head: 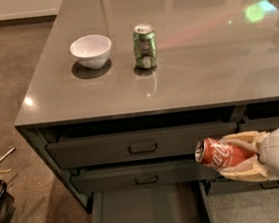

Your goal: Pick coke can from bottom drawer and place on counter

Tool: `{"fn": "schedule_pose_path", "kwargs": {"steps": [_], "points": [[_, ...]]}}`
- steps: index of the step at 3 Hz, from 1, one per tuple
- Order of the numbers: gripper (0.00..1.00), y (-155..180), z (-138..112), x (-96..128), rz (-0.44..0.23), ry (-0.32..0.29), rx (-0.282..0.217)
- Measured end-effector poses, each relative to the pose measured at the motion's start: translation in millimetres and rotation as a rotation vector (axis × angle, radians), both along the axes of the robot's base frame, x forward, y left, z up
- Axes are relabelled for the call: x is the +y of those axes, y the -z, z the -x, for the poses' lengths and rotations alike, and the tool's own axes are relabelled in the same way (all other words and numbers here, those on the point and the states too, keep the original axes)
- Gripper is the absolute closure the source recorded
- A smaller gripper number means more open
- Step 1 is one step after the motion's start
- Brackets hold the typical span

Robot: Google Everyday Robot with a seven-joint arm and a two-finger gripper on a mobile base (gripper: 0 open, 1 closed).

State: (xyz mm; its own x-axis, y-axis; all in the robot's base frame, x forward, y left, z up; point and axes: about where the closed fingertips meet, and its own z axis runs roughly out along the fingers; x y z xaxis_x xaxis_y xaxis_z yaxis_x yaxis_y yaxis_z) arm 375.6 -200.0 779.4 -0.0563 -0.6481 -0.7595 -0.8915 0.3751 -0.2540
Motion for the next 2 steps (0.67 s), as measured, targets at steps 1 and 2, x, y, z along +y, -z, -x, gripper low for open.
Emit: {"fn": "schedule_pose_path", "kwargs": {"steps": [1,2], "points": [[1.0,-80.9,-8.8,12.7,0.083,-0.032,-0.11],[1.0,-91.7,-11.1,12.8,0.094,-0.031,-0.129]]}}
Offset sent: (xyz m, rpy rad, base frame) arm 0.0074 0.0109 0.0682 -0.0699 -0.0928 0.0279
